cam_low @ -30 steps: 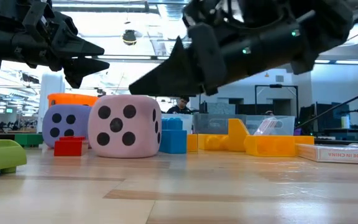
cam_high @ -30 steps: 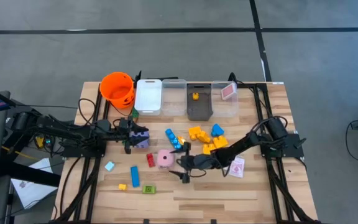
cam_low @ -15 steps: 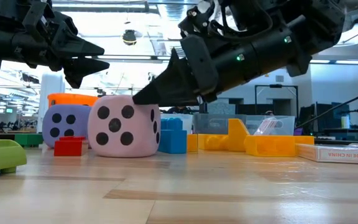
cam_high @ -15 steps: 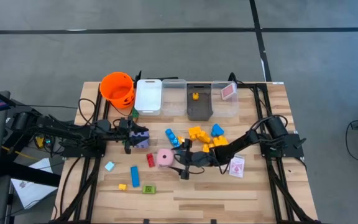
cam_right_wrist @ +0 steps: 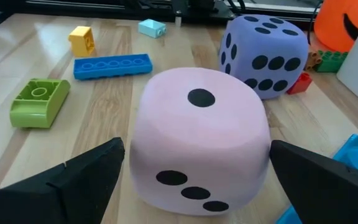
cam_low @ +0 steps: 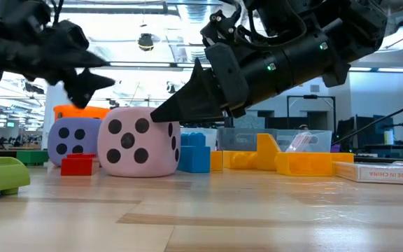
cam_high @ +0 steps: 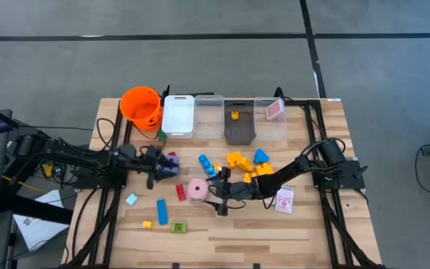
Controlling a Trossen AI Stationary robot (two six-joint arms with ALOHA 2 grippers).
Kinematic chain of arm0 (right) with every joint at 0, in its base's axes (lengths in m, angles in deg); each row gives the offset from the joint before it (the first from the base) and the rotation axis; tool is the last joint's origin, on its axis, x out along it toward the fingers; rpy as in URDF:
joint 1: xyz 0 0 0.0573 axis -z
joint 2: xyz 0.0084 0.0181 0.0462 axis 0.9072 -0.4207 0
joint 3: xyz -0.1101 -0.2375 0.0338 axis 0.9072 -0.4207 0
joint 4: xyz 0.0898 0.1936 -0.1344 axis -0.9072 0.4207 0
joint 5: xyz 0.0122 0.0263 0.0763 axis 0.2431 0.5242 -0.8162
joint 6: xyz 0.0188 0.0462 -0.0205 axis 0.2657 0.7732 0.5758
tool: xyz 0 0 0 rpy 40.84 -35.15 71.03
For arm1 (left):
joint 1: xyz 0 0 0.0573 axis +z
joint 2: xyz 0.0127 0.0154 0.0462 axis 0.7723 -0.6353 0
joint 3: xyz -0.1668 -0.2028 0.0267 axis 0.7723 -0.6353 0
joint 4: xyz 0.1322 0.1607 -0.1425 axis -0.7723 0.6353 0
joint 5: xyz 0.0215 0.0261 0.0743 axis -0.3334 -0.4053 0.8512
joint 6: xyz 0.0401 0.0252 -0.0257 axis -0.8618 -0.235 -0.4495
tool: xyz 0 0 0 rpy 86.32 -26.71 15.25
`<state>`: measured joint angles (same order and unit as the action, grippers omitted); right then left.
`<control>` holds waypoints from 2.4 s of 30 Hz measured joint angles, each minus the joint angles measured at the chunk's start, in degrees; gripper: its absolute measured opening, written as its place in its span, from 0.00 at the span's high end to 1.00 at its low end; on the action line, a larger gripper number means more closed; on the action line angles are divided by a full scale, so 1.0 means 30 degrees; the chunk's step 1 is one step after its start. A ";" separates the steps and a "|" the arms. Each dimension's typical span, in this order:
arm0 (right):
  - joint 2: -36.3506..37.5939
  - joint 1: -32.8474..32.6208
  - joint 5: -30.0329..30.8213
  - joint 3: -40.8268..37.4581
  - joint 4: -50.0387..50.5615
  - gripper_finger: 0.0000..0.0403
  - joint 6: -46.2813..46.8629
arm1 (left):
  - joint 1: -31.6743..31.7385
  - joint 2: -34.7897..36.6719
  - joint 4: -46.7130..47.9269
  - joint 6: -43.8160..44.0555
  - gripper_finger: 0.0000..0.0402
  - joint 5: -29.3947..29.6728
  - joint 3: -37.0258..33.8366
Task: Pick & Place Toys
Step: Put the pink die into the left transparent bin
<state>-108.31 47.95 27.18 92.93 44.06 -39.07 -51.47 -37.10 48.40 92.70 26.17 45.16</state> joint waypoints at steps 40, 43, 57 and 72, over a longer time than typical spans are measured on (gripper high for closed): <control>0.0021 0.0098 -0.0007 0.0011 -0.0335 0.01 0.0278 | -0.5041 -0.4583 -0.2609 -0.4824 0.83 0.2473 0.0780; 0.0021 0.0244 -0.0007 0.0015 -0.0321 0.01 0.0285 | -0.5535 -0.5370 -0.1573 -0.4811 0.92 0.2988 0.1446; 0.0021 0.0273 -0.0007 0.0015 -0.0321 0.01 0.0292 | -0.6317 -0.8936 -0.1406 -0.3149 1.00 0.5953 0.2314; 0.0021 0.0405 -0.0007 0.0015 -0.0260 0.01 0.0573 | -0.6302 -0.9058 -0.1356 -0.2845 1.00 0.6321 0.2339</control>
<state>-108.24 49.17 27.16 92.97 43.28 -37.35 -70.37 -64.27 44.33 84.17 45.13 52.18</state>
